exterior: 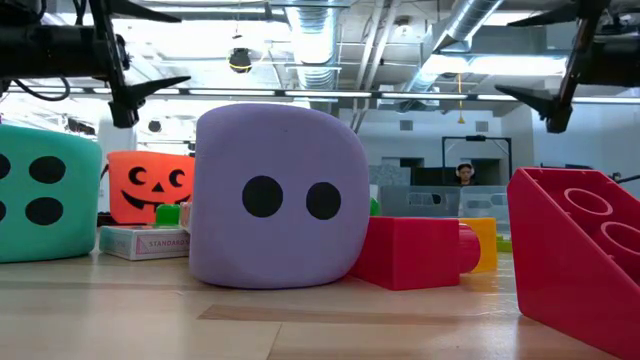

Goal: Pick & Place Toys
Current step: Put the top light green game piece into the right transparent bin

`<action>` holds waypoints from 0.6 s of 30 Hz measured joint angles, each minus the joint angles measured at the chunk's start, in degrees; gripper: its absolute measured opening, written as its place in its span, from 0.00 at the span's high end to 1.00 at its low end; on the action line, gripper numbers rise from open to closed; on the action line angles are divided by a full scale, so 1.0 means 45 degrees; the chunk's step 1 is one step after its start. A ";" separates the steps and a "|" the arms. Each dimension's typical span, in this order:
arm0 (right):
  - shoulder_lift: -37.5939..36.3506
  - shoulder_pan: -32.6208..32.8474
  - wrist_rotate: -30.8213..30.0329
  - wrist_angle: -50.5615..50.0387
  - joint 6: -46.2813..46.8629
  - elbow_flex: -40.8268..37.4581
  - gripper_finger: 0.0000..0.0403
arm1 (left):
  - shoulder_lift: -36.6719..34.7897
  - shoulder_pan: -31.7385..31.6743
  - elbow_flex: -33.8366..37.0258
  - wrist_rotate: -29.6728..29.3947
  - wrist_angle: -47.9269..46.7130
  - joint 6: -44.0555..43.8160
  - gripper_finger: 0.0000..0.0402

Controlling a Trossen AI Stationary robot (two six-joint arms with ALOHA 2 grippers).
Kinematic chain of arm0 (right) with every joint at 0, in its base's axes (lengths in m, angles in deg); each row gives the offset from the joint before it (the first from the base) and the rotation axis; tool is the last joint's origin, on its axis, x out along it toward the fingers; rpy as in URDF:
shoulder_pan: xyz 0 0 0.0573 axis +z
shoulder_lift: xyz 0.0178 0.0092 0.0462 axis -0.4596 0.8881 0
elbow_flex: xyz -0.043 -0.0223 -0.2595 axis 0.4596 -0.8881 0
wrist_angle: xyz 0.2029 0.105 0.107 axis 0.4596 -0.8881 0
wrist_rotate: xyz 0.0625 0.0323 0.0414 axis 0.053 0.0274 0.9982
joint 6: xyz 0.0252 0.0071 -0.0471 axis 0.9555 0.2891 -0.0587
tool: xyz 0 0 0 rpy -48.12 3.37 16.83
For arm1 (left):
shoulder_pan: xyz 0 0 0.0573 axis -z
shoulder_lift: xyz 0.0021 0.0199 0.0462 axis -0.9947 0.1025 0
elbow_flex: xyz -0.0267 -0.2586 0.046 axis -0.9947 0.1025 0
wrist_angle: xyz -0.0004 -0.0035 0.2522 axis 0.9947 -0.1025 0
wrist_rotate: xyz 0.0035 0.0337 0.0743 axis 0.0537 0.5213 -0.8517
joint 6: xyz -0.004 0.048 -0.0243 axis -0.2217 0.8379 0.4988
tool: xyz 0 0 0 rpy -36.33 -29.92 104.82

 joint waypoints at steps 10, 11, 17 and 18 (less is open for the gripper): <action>0.0160 0.0200 0.1340 -0.2383 -0.2035 0.0405 0.05 | 0.0743 0.0000 0.0001 -0.1236 0.0018 -0.0492 0.21; 0.0291 0.0281 0.1374 -0.2858 -0.2057 0.0563 0.05 | 0.0845 0.0000 0.0000 -0.1252 0.0013 -0.0640 0.21; 0.1083 0.0802 0.1545 -0.3289 -0.2187 0.0703 0.05 | 0.1381 0.0000 0.0000 -0.1251 0.0026 -0.1683 0.21; 0.1246 0.0930 0.1713 -0.3210 -0.2144 0.0793 0.05 | 0.1471 0.0000 0.0000 -0.1256 0.0052 -0.1705 0.21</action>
